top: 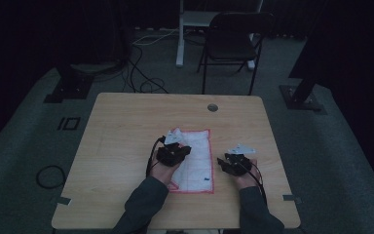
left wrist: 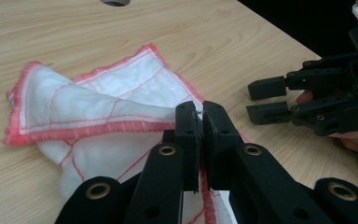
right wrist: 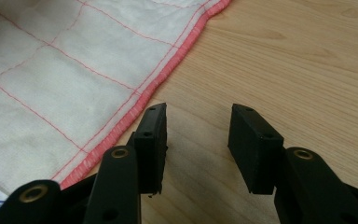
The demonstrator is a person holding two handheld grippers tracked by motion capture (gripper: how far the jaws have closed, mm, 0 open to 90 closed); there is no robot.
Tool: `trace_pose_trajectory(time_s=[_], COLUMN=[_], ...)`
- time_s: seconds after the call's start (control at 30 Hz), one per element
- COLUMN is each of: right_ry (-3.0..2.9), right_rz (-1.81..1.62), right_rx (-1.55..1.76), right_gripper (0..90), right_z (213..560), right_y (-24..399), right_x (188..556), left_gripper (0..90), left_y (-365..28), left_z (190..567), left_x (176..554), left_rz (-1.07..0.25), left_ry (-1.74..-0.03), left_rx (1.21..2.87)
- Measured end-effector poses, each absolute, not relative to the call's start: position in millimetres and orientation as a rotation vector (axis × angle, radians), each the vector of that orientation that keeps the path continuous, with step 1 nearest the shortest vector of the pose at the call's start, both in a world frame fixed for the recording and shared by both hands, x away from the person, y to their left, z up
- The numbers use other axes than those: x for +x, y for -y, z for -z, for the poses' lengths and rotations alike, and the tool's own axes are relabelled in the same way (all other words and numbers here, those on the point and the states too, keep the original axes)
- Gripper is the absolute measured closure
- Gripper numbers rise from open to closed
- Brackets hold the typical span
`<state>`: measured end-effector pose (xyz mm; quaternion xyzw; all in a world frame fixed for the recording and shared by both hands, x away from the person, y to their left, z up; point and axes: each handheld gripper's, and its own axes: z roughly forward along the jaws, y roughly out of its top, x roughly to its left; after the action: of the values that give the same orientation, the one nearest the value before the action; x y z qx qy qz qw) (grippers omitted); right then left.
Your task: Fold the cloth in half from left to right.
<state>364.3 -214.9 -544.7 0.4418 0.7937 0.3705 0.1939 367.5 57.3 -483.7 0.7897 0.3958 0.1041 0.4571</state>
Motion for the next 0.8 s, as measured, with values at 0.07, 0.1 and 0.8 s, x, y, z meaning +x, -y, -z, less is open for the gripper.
trace_pose_trajectory(time_s=[0.07,0.1,0.8], right_ry=[-2.224,-2.223,-2.225], right_rz=[-1.040,-1.040,-1.038], right_rx=[1.240,1.241,1.241], right_gripper=[57.1,57.2,57.1], right_z=[545,545,545], right_y=[215,216,215], right_x=[364,364,364], left_gripper=[86.1,86.1,78.9], left_y=[-53,-52,-15], left_z=[484,484,489], left_x=[369,369,379], left_rz=[-0.247,-0.244,-0.158], left_ry=[-0.972,-0.969,-0.950], left_rx=[1.948,1.953,1.929])
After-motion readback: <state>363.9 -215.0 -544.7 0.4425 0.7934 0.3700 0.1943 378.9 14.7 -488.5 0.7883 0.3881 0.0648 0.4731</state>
